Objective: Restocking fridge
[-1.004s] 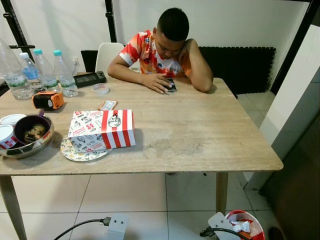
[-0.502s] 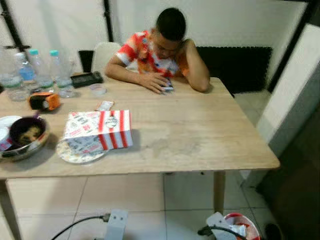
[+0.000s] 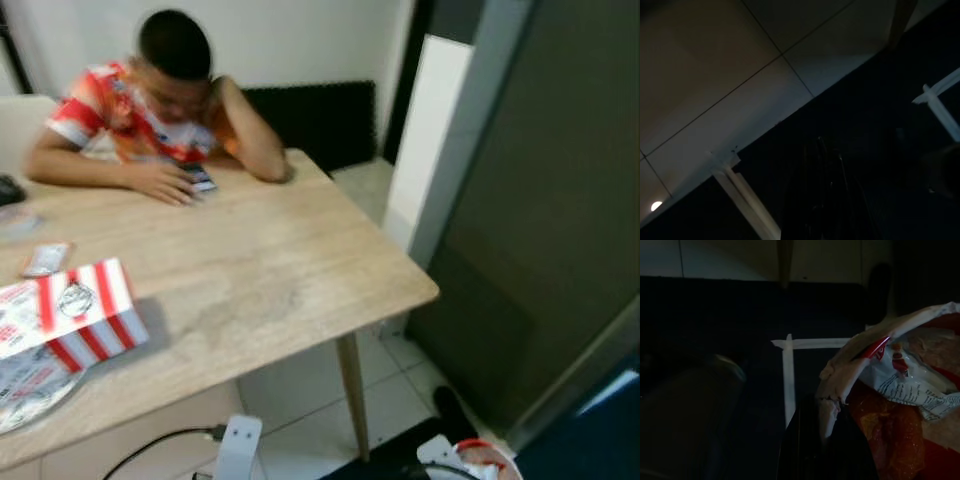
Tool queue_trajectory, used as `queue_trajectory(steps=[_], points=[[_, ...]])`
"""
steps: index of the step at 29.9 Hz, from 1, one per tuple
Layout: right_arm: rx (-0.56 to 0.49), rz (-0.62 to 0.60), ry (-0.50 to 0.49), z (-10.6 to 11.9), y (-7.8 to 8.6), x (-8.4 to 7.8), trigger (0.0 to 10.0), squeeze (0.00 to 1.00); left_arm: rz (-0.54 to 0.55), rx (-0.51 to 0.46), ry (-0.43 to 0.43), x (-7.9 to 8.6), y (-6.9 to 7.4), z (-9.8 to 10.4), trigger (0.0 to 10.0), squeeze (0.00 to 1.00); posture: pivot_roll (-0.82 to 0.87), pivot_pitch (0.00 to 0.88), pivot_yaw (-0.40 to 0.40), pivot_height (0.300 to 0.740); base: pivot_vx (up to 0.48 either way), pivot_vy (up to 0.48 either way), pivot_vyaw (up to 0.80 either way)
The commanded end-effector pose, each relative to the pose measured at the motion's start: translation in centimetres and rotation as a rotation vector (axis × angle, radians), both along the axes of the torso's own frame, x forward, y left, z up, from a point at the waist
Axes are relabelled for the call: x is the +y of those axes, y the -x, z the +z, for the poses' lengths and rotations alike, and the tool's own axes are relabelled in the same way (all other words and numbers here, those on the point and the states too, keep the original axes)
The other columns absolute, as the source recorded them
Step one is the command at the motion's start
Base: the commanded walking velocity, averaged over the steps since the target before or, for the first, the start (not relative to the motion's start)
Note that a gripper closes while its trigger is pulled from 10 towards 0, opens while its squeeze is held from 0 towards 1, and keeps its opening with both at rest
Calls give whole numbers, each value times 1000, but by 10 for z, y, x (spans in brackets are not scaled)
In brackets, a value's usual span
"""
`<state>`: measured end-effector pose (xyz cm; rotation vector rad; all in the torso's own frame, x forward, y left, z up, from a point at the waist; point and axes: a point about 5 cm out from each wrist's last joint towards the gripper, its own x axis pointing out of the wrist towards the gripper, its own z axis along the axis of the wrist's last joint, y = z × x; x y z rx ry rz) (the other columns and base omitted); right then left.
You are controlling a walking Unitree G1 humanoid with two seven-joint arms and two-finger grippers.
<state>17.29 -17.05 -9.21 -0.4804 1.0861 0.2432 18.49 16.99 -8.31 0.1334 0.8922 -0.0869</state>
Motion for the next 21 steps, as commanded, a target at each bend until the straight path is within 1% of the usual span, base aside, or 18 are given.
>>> queue_trajectory(steps=[1,8,10,11,13,15,19,21], points=[[-30,-16,2,2,-4,-3,10000,0,-16,-1,6,-6,2,-1,10000,0,33,0,-32,740,0,0,-800],[-32,-23,-5,2,-3,-2,10000,0,-34,-16,-9,3,-5,3,10000,0,30,0,-29,740,0,0,-800],[-28,-23,-4,1,-2,-2,10000,0,-43,-19,-17,8,-7,5,10000,0,30,0,-27,740,0,0,-800],[-20,-38,-6,1,-1,-2,10000,0,-43,-24,-22,14,-9,6,10000,0,30,0,-27,740,0,0,-619],[-16,-48,-9,0,0,-2,10000,0,-40,-26,-23,17,-9,7,10000,0,30,0,-27,740,0,0,-619],[-13,-43,-10,0,0,-2,10000,0,-32,-30,-19,22,-10,8,10000,0,30,0,-27,740,0,0,0],[-9,-23,-2,0,1,-2,10000,0,-29,-34,-18,26,-11,9,10000,0,30,0,-27,740,0,0,0],[-9,-19,0,0,1,-2,10000,0,-20,-42,-3,29,-14,11,10000,0,30,0,-27,740,0,0,0]])
